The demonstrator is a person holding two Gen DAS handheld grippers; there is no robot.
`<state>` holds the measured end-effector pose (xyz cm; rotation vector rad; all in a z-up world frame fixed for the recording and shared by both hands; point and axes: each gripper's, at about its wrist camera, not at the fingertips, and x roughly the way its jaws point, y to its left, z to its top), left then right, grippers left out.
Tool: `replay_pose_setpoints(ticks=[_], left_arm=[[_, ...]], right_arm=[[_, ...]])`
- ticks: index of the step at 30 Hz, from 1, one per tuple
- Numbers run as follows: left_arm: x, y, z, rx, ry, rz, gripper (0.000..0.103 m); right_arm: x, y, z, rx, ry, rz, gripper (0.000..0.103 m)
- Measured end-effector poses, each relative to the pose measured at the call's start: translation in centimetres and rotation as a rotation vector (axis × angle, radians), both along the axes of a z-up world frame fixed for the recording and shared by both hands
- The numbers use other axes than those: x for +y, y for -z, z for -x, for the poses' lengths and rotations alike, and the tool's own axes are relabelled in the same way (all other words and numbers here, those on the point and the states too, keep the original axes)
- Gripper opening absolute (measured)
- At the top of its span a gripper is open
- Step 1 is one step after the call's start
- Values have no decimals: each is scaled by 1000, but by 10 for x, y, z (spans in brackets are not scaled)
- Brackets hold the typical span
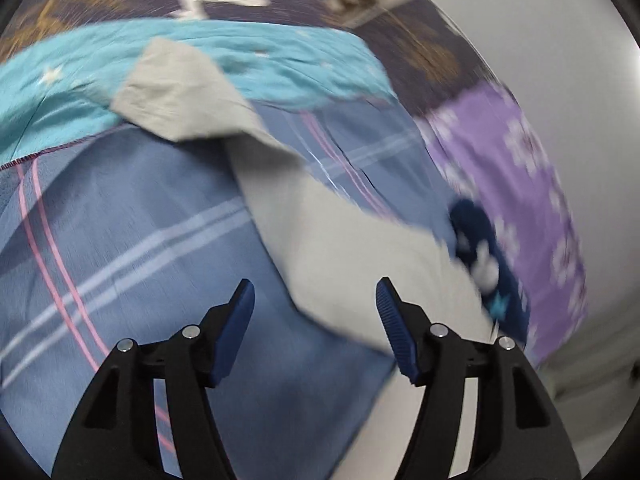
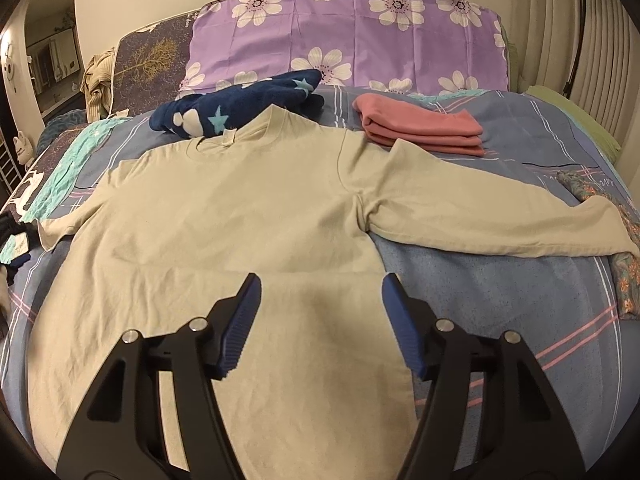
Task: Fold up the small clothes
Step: 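Grasp the sleeve cuff with the left tool and fold it across the shirt body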
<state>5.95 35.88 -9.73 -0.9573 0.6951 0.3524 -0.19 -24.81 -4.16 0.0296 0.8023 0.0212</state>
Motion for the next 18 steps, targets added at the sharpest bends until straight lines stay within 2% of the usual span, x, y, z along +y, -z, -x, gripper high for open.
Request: replay_pose_setpoints(ticks=[2, 6, 9, 10, 11, 12, 13, 15, 18], left_arm=[[34, 10, -5, -15, -98, 86, 64], [78, 34, -16, 31, -253, 197, 64], [103, 46, -15, -16, -364, 301, 61], [107, 45, -15, -37, -385, 306, 56], [111, 41, -17, -51, -395, 293, 38], [115, 35, -19, -74, -404, 268, 24], [117, 27, -21, -92, -406, 245, 20], [119, 12, -23, -120, -390, 196, 4], [114, -8, -30, -119, -334, 127, 3]], right_arm=[[0, 2, -1, 9, 1, 2, 64], [2, 4, -2, 13, 1, 7, 64], [1, 5, -3, 13, 4, 20, 64], [1, 5, -3, 14, 6, 24, 64], [0, 6, -3, 16, 8, 26, 64], [-1, 6, -3, 17, 10, 27, 65], [-1, 7, -3, 19, 11, 26, 65], [-4, 9, -3, 23, 16, 22, 65], [-7, 12, -4, 32, 22, 14, 65]])
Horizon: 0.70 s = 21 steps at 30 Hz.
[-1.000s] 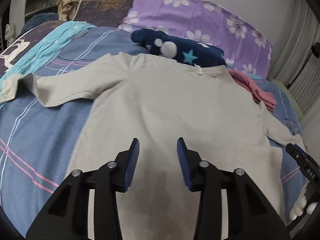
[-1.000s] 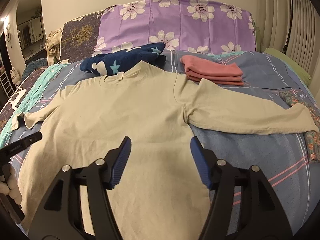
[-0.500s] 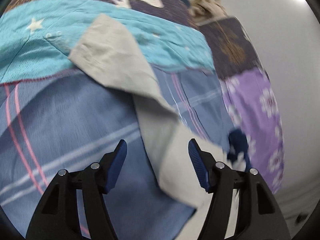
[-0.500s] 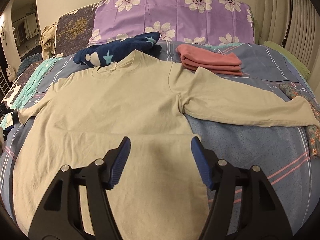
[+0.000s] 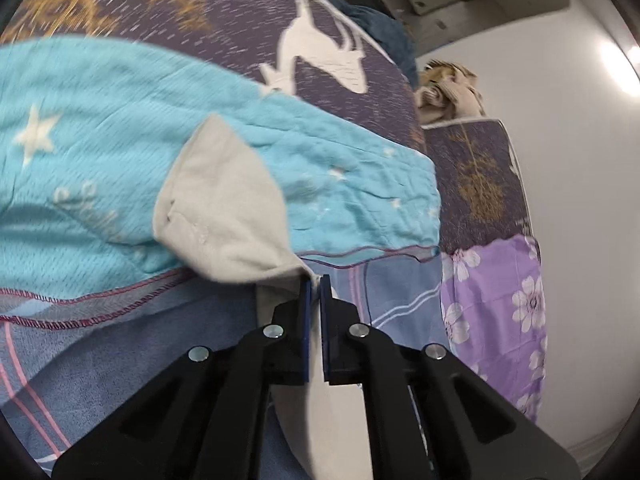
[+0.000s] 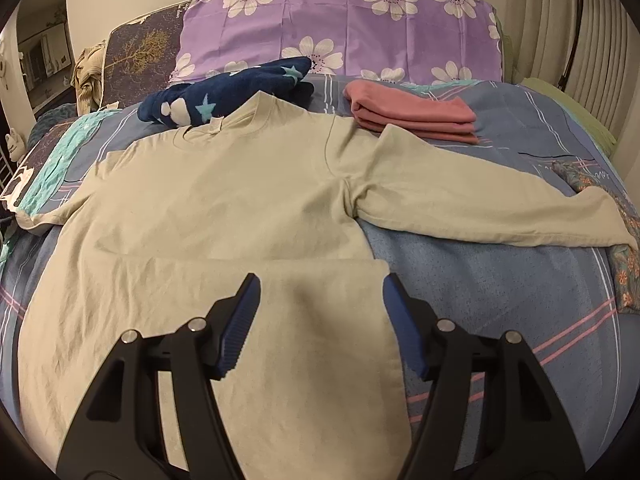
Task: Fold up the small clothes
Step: 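Grasp the sleeve cuff with the left tool and fold it across the shirt body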
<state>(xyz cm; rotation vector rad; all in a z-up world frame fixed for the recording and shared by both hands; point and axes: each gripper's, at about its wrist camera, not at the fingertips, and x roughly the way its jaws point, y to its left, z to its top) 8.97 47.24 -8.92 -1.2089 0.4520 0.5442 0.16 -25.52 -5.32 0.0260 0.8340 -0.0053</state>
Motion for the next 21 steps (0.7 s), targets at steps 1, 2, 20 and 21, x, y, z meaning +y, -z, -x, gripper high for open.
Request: replay_pose_setpoints(ticks=[1, 2, 20, 21], left_arm=[[-3, -5, 0, -3, 14, -10, 3], [-7, -8, 1, -10, 26, -22, 2], [-366, -75, -45, -148, 1144, -583, 36], [-369, -71, -41, -136, 1155, -608, 45]], right_arm=[[-1, 0, 0, 1, 2, -3, 65], [-2, 1, 0, 1, 3, -9, 65], [-8, -6, -5, -4, -16, 40, 69], [-9, -6, -5, -2, -18, 49, 69]])
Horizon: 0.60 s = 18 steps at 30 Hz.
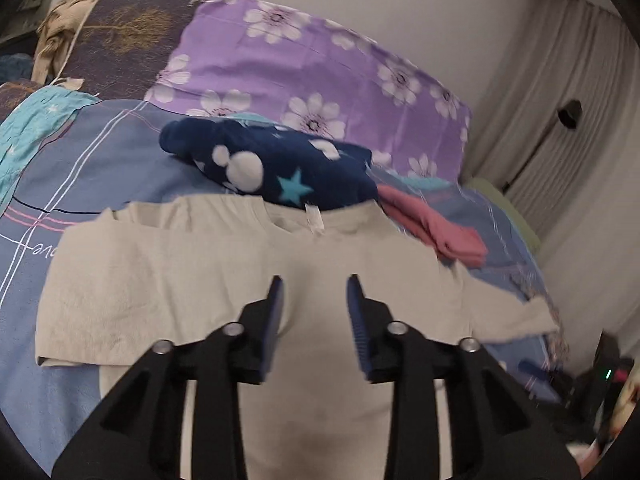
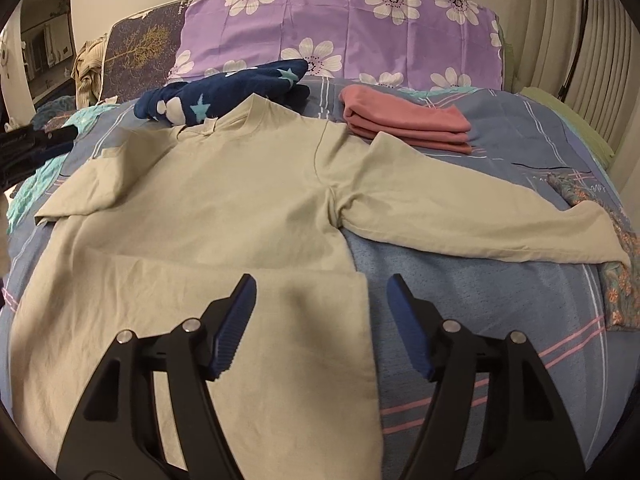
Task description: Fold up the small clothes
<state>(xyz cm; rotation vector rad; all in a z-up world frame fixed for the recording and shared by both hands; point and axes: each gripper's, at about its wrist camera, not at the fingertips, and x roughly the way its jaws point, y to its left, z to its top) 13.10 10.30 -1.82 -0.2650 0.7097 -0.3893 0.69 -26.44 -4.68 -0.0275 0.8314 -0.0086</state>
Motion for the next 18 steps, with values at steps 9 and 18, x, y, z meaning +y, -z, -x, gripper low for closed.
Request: replay_pose_setpoints(ticks=[9, 18], left_arm=[[45, 34, 21, 55, -149, -265, 56], [43, 76, 8, 110, -305, -561, 68]], right_arm=[[32, -16, -63, 89, -263, -197, 56], [113, 33, -200, 293, -379, -291, 63]])
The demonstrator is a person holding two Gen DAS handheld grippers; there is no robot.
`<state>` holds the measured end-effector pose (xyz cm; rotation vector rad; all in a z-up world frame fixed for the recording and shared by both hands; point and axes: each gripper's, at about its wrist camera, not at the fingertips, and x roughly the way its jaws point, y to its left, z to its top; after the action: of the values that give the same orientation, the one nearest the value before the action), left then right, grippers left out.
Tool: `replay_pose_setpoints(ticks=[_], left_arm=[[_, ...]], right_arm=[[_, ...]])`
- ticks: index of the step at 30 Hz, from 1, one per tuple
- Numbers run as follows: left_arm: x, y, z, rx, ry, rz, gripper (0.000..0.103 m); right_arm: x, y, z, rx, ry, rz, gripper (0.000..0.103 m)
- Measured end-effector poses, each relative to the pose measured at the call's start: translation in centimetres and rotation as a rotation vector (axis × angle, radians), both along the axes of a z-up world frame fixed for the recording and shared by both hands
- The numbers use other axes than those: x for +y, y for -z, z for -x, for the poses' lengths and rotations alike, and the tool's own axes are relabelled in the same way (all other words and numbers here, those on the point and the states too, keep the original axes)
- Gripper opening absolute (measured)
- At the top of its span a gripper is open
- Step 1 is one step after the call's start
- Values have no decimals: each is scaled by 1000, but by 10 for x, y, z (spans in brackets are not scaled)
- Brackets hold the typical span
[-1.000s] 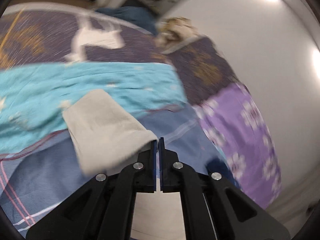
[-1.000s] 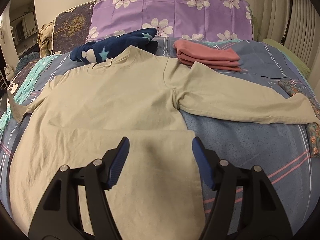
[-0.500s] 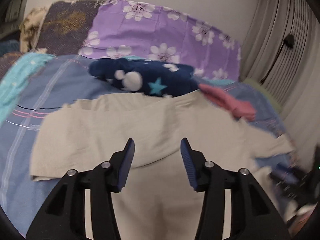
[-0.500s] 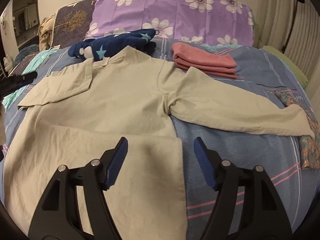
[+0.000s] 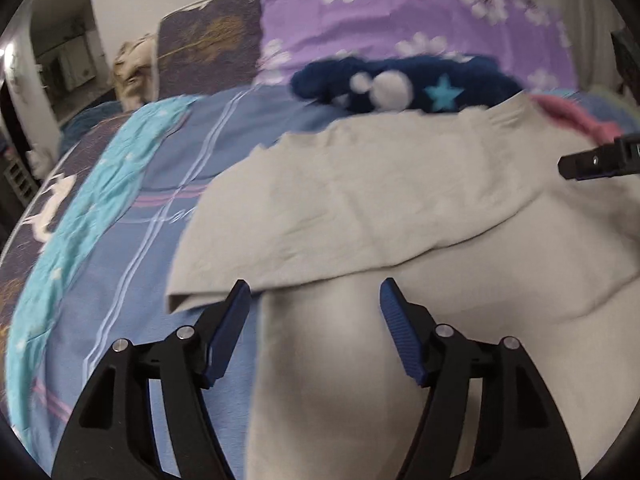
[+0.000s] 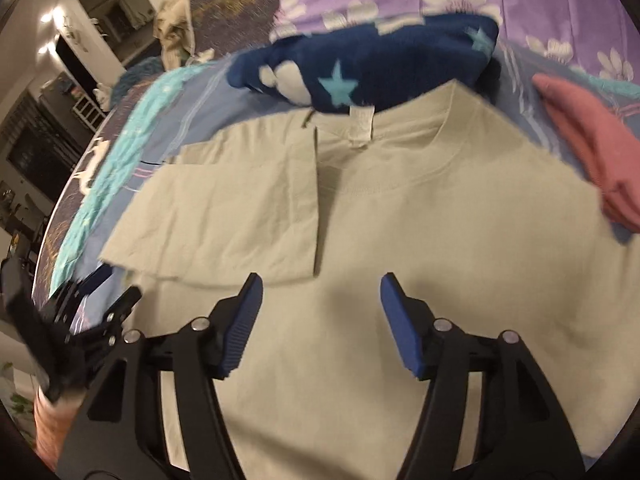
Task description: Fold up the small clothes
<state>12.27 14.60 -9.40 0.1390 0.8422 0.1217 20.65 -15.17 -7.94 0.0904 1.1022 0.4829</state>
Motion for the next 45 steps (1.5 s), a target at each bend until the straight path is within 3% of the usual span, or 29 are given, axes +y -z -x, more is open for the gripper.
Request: replay_pose_setpoints(ticks=[3, 5, 7, 12, 16, 18, 20, 22, 25, 29, 33, 35, 37, 38, 42, 43, 44, 45], left_arm=[[22, 4, -7, 33, -77, 46, 69], [29, 5, -11, 39, -117, 8, 69], [34, 8, -15, 47, -149, -7, 69], [41, 10, -10, 34, -189, 6, 73], [46, 10, -10, 30, -196, 42, 73], [48, 11, -8, 29, -186, 64, 73], [49, 11, -7, 28, -184, 83, 73], [50, 11, -7, 27, -184, 93, 73], [49, 11, -6, 27, -176, 98, 73], [48, 13, -10, 44, -170, 95, 73], [51, 13, -15, 49, -183, 103, 73], [54, 14, -16, 46, -197, 107, 73], [58, 10, -14, 16, -220, 109, 36], [59, 9, -13, 9, -243, 86, 2], [76, 4, -6, -17, -332, 61, 0], [84, 7, -5, 0, -345, 85, 0], [90, 11, -4, 21, -354, 118, 0], [97, 14, -3, 43, -362, 152, 0]], right_arm=[[20, 23, -14, 39, 29, 11, 72], [41, 20, -12, -23, -40, 49, 2], [50, 15, -11, 5, -82, -2, 4], [2, -51, 14, -95, -15, -178, 4], [-60, -78, 48, -171, 53, -141, 4], [-95, -69, 61, -148, 85, -120, 7], [-119, -44, 68, -57, 103, -115, 14], [-135, -17, 72, 41, 124, -129, 39], [-153, 4, 73, 98, 172, -195, 40], [-152, 1, 46, 90, 200, -279, 46], [-124, 7, 13, 91, 187, -168, 50], [-110, 21, -3, 110, 210, -98, 42], [-104, 20, -5, 61, 213, -33, 8], [-98, 16, -5, 39, 196, -22, 5], [-106, -21, 14, -74, 257, -57, 4], [-110, -24, 17, -82, 273, -57, 5], [-114, -25, 19, -96, 304, -22, 5], [-116, -20, 19, -107, 325, 61, 13]])
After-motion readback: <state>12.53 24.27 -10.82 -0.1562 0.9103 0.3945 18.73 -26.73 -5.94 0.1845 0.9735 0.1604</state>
